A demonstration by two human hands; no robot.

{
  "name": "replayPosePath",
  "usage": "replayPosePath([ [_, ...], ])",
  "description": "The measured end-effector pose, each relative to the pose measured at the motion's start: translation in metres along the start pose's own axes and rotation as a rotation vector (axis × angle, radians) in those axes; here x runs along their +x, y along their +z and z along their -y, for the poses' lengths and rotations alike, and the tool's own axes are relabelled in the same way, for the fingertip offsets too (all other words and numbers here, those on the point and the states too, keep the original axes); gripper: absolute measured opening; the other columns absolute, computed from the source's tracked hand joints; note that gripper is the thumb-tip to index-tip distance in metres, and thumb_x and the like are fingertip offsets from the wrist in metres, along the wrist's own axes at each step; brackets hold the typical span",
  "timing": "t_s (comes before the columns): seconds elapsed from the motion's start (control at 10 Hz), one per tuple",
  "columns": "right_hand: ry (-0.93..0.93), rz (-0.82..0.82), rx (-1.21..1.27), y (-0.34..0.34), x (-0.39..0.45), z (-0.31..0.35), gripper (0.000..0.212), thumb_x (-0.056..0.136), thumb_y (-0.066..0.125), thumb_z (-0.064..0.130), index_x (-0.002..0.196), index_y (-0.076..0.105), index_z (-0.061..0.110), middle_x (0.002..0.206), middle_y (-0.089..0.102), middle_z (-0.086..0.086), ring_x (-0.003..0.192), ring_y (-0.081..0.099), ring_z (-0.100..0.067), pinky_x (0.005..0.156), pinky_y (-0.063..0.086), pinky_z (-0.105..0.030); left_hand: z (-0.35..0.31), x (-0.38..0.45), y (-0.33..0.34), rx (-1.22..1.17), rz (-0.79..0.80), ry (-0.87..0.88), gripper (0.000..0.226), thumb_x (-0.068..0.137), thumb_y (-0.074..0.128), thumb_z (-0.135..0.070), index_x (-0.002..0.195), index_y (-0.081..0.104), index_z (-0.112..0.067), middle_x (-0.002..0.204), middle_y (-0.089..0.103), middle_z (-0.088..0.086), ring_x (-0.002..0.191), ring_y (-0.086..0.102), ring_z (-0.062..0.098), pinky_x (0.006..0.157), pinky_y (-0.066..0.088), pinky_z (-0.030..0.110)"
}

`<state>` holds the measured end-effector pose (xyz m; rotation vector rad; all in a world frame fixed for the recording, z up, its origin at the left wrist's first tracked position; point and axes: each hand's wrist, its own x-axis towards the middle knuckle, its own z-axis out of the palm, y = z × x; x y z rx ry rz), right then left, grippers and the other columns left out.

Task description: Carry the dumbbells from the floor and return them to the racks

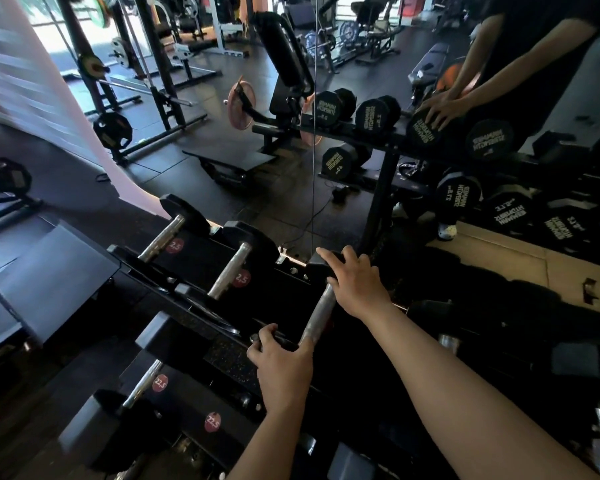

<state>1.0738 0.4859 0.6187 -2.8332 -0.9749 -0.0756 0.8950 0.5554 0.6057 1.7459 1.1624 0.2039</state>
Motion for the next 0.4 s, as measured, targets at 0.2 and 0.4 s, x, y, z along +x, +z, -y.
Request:
replayPosePath([
  [0.2,0.033,0.082,0.048,-0.012,-0.003,0.004,0.066,0.098,0.036,0.056,0.155,0.009,0.039,0.155,0.026,-0.009,0.136,0.033,-0.036,0.108,0.033,-0.055,-0.003,0.002,-0.003,0.096,-0.009,0.047,0.087,0.077,0.061,-0.070,0.150,0.030,-0.032,0.155,0.026,0.005,0.139,0.034,0.030,0.096,0.049,0.048],
  [0.4,0.033,0.026,0.155,-0.032,-0.019,0.002,0.064,0.099,0.026,0.059,0.157,0.007,0.038,0.163,0.019,-0.009,0.150,0.013,-0.031,0.119,0.012,-0.056,-0.025,0.008,-0.013,0.232,-0.090,0.240,0.089,0.078,0.059,-0.071,0.151,0.033,-0.027,0.157,0.031,0.007,0.144,0.027,0.029,0.109,0.038,0.054],
])
